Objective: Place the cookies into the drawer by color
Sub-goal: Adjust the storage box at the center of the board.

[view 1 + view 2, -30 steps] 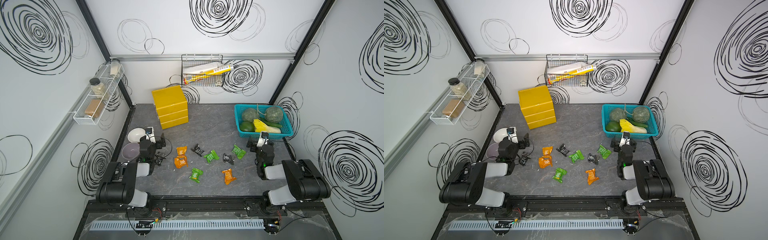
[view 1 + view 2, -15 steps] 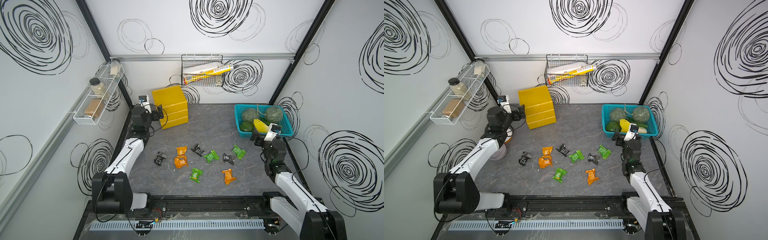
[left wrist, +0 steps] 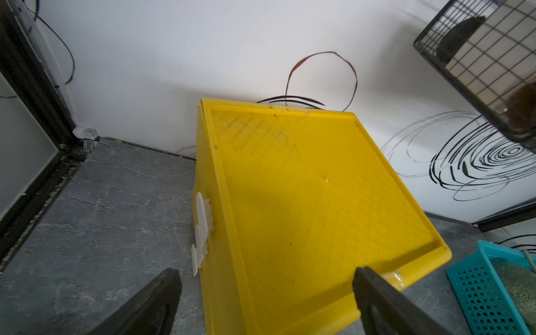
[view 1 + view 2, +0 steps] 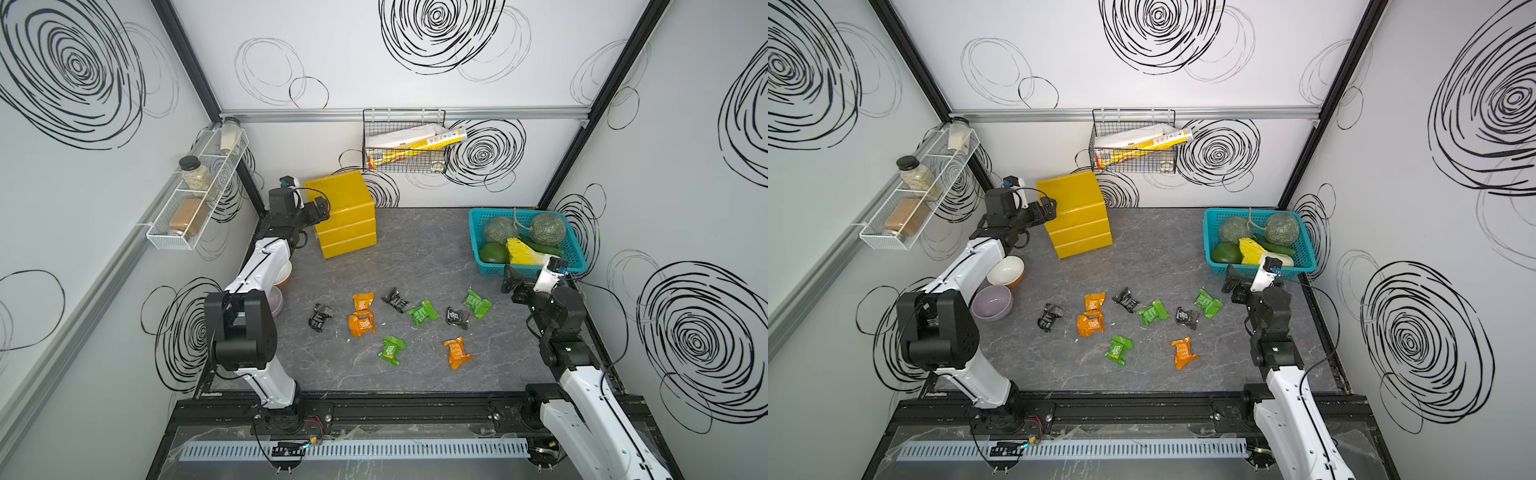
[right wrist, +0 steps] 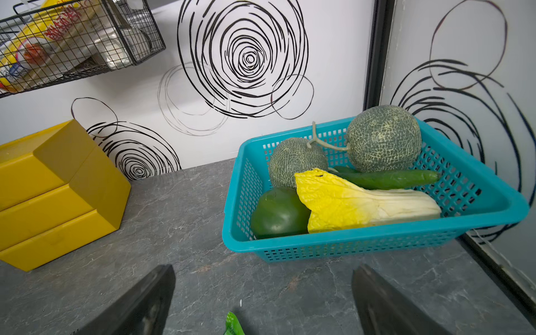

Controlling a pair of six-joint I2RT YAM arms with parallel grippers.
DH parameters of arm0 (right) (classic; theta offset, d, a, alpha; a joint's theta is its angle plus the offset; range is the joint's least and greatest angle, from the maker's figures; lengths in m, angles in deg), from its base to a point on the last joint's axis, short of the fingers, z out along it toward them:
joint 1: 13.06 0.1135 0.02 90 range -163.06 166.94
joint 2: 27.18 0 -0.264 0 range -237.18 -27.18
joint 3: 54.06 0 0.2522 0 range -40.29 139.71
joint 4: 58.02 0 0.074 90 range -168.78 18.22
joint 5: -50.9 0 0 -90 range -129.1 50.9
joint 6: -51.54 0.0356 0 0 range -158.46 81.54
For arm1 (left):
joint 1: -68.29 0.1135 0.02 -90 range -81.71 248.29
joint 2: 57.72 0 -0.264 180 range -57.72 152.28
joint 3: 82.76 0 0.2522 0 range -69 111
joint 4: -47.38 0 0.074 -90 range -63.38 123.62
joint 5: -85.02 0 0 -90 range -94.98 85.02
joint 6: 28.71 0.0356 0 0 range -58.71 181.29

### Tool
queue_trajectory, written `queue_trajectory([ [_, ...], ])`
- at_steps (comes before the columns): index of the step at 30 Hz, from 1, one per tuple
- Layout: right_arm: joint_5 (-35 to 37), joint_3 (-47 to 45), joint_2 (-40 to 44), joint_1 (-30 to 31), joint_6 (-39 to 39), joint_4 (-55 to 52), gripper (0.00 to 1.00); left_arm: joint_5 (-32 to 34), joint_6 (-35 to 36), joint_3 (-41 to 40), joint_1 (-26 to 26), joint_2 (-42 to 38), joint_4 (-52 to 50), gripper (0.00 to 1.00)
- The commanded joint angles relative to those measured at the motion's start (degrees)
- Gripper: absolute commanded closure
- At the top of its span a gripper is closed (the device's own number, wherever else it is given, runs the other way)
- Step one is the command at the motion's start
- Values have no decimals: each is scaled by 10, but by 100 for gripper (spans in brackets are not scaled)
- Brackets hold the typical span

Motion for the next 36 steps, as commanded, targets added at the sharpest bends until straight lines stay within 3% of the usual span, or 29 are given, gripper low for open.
queue_trajectory([
  [1,-5,2,-3,1,8,-18,0,-52,-35,20,6,4,-5,1],
  [4,-4,6,-9,1,5,-21,0,-80,-46,10,-3,-2,10,1],
  [24,-29,9,-36,0,5,-22,0,-83,-51,-27,-138,-48,6,1],
  [31,-41,10,-38,1,8,-22,0,-59,-53,-23,-99,-93,25,1],
  [36,-46,13,-46,1,7,-23,0,-59,-36,65,-45,-39,4,1],
])
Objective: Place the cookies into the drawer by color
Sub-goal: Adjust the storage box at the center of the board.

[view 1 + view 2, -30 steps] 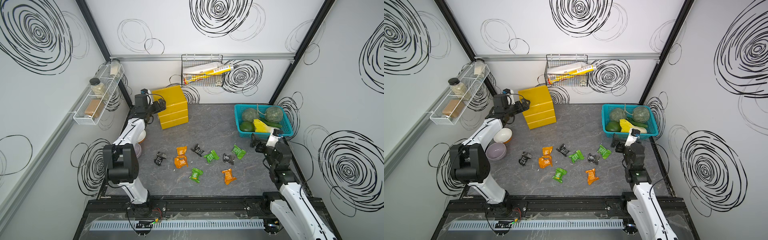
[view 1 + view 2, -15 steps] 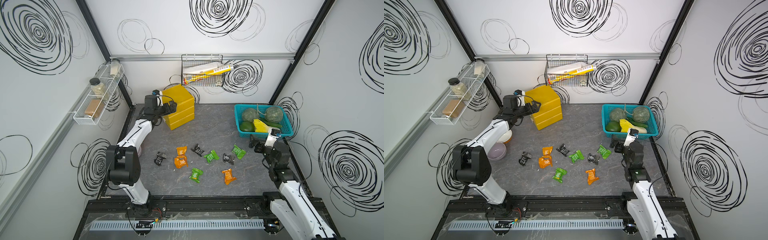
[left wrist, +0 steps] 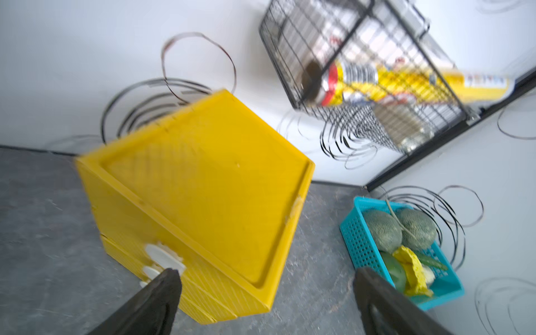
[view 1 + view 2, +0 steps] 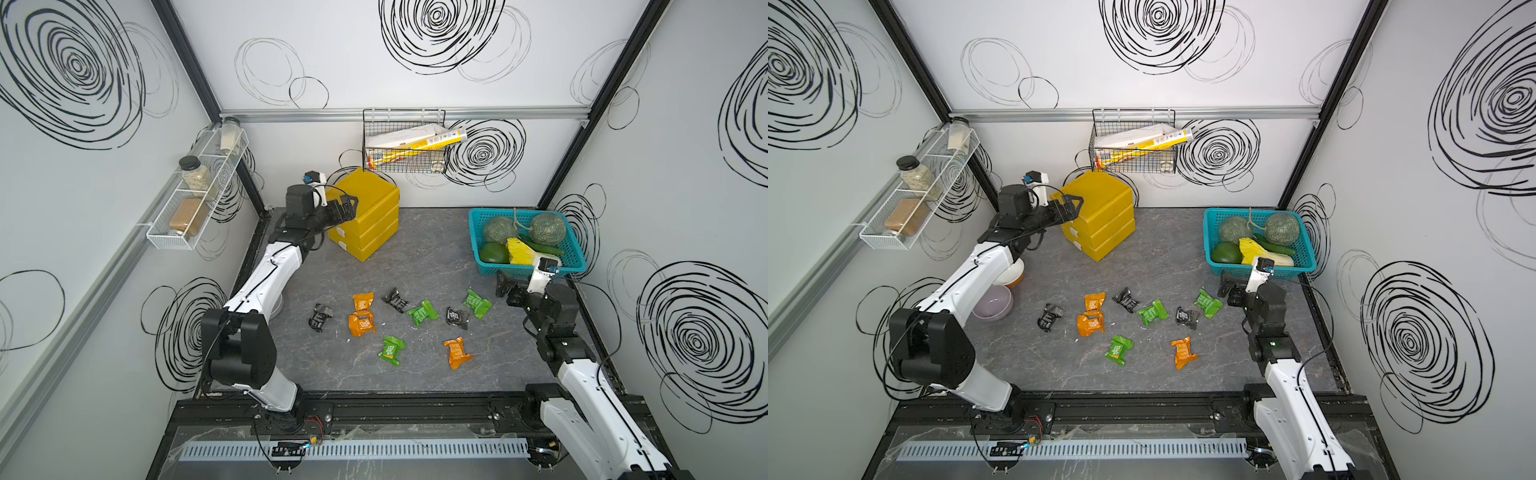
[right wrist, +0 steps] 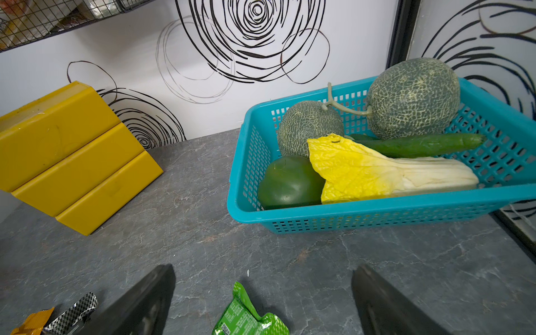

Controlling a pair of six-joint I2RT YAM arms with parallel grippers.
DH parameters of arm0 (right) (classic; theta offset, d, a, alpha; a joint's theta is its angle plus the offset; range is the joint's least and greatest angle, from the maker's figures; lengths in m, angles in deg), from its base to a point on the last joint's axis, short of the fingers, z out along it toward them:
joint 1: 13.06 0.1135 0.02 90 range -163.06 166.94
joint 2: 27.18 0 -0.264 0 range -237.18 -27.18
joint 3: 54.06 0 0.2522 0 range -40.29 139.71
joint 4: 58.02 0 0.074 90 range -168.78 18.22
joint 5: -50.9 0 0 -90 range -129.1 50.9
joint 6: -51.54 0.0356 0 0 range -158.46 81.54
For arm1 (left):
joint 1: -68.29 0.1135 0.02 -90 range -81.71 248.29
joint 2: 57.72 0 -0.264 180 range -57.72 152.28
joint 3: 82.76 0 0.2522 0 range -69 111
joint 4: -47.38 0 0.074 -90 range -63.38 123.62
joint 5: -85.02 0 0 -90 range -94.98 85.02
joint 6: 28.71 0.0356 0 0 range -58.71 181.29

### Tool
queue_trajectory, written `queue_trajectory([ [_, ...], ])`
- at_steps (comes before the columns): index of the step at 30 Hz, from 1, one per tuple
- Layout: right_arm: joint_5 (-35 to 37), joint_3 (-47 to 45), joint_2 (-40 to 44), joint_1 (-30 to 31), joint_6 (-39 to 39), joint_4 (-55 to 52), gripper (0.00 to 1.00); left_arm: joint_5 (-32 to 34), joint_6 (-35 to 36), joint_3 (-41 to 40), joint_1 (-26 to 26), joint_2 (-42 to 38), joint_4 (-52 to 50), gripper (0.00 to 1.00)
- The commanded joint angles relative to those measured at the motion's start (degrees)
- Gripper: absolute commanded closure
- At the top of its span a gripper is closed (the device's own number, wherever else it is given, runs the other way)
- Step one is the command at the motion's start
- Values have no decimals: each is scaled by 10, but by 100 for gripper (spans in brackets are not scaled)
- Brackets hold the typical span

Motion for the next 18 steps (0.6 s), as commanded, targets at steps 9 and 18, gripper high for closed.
queue_trajectory([
  [9,-14,10,-6,0,2,-2,0,-57,9,270,85,206,-27,1],
  [18,-39,21,-19,1,-1,-7,0,-133,-2,434,83,363,-83,1],
])
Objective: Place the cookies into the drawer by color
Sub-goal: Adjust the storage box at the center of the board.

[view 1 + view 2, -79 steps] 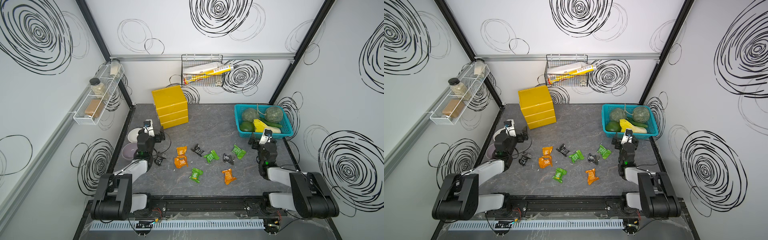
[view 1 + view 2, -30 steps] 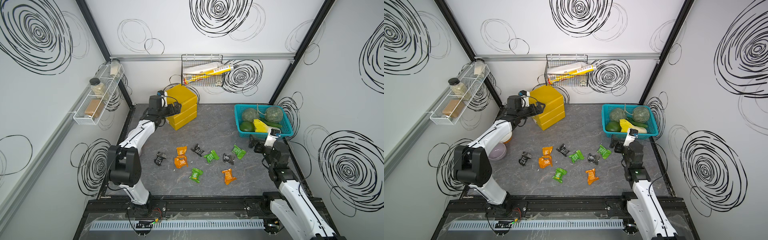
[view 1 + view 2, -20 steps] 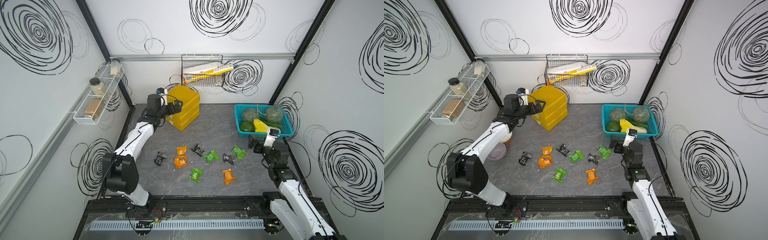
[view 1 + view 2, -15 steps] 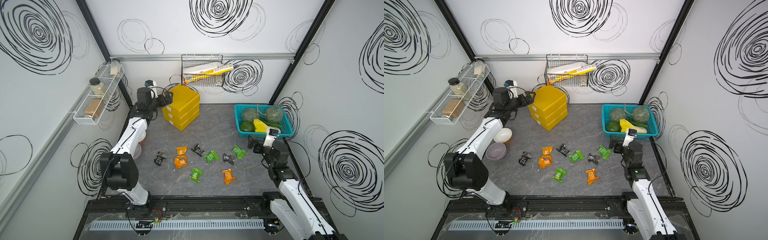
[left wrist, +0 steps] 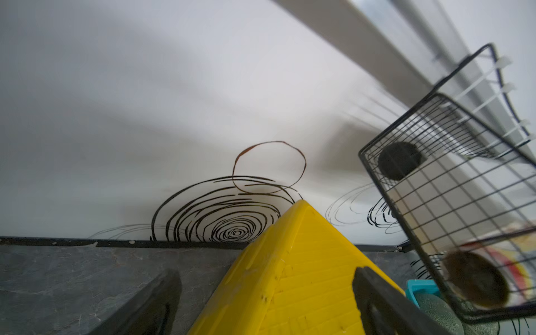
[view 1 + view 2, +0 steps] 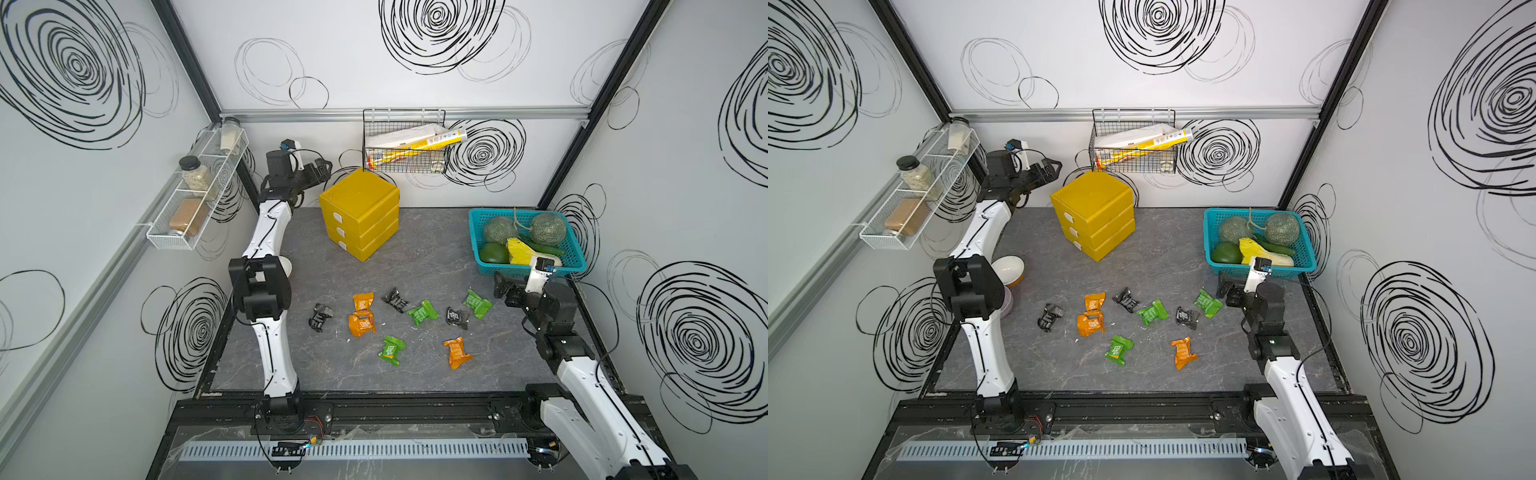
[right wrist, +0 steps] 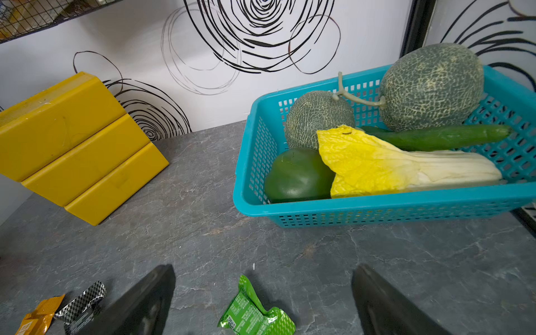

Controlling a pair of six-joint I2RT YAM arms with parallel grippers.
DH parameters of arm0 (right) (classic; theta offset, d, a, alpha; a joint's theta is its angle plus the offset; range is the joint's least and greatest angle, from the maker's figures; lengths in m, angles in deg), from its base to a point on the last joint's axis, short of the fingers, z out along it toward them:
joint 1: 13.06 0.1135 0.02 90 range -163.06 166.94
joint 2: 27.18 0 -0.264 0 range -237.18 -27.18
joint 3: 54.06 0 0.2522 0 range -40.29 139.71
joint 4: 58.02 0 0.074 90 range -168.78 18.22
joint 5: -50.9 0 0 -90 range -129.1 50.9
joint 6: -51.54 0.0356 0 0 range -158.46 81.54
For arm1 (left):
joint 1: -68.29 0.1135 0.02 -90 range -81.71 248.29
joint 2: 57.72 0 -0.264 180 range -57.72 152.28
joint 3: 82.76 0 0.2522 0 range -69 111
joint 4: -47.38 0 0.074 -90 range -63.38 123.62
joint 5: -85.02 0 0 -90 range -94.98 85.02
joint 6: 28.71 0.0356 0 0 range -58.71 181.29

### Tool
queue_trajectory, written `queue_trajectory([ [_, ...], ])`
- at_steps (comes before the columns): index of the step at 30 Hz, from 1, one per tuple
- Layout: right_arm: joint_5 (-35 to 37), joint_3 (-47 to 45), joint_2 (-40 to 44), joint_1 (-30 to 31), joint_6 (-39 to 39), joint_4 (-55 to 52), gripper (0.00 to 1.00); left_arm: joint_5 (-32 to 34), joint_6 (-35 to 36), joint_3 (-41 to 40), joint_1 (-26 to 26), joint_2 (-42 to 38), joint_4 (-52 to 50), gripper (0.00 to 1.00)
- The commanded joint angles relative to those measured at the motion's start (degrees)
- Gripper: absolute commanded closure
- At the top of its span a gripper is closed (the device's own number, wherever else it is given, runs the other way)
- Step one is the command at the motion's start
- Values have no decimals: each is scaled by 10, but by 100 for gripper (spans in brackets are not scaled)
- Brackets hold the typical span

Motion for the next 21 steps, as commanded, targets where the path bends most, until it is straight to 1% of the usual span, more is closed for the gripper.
queue_trajectory([
  [1,-17,20,-6,1,-1,-7,0,-48,1,19,-6,21,-8,1],
  [4,-27,20,-13,1,-2,-2,0,-60,10,3,-10,26,-11,1],
  [9,-98,22,-39,1,-11,22,2,-82,15,-24,-16,26,-29,4],
  [13,-144,51,-81,6,13,42,4,-99,16,-44,-21,15,-36,4],
  [17,-148,106,-141,37,54,65,5,-118,16,-91,-35,-12,-29,4],
  [19,-137,138,-177,66,64,83,5,-126,30,-112,-46,-29,-36,8],
  [21,-132,171,-220,88,80,99,5,-113,30,-146,-55,-52,-29,8],
])
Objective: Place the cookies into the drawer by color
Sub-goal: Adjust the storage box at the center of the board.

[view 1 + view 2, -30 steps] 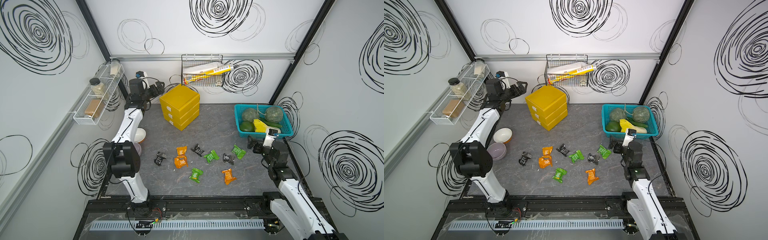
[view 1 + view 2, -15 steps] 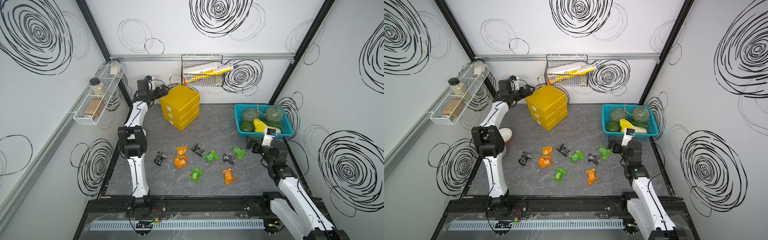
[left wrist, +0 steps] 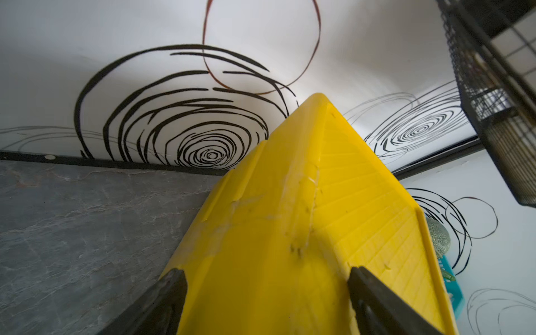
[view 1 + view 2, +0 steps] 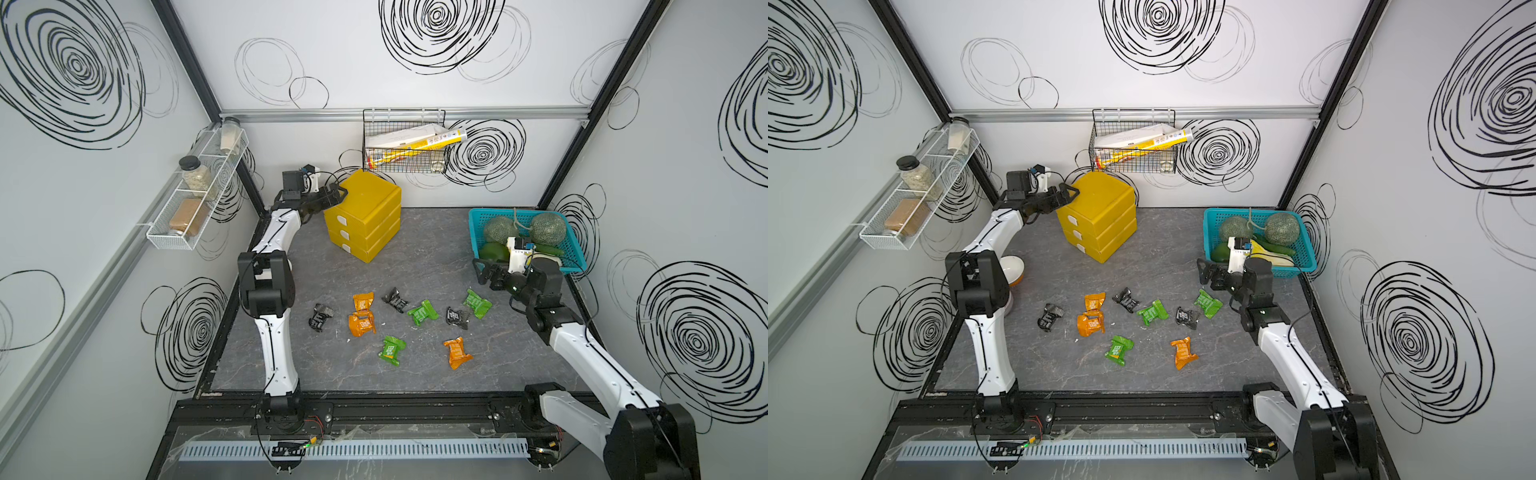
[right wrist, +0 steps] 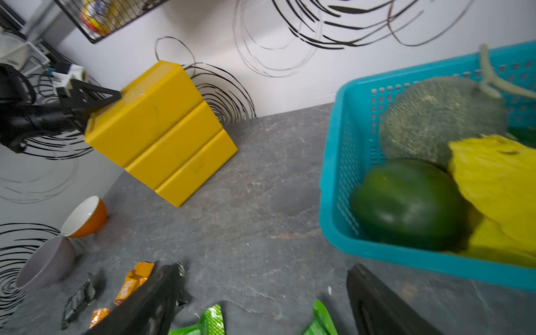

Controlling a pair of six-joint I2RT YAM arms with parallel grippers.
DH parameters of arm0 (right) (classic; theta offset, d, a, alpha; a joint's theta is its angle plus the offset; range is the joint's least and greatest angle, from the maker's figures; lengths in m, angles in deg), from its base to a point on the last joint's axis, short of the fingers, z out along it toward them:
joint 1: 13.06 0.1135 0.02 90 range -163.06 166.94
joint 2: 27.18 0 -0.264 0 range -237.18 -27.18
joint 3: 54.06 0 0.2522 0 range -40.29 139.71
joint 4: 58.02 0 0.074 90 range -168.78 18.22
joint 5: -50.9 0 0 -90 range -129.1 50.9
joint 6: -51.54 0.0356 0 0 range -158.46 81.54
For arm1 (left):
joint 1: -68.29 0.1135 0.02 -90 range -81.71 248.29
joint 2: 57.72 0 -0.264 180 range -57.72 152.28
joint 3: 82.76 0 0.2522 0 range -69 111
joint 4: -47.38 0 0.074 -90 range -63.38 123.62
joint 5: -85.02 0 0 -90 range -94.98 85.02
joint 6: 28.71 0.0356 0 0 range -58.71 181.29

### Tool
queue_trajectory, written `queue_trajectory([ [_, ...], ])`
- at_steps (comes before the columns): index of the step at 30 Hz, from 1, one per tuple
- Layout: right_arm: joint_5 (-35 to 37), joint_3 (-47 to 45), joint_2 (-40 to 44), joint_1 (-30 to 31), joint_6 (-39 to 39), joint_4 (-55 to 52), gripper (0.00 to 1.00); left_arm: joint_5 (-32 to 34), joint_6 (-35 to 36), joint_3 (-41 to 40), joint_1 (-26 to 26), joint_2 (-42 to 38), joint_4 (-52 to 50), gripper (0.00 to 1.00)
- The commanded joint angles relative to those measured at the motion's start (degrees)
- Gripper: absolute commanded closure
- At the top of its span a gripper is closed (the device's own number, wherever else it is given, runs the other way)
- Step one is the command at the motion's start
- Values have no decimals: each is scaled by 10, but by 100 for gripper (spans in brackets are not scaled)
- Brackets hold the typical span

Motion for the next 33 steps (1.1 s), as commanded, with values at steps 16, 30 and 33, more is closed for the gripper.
queue_trajectory([
  [16,-67,378,-430,102,149,85,13,-46,-30,-141,-77,-109,11,10],
  [30,-103,430,-456,127,127,49,21,-41,-52,-218,-135,-163,27,15],
  [33,-97,425,-436,127,91,13,23,-37,-51,-236,-156,-185,27,15],
])
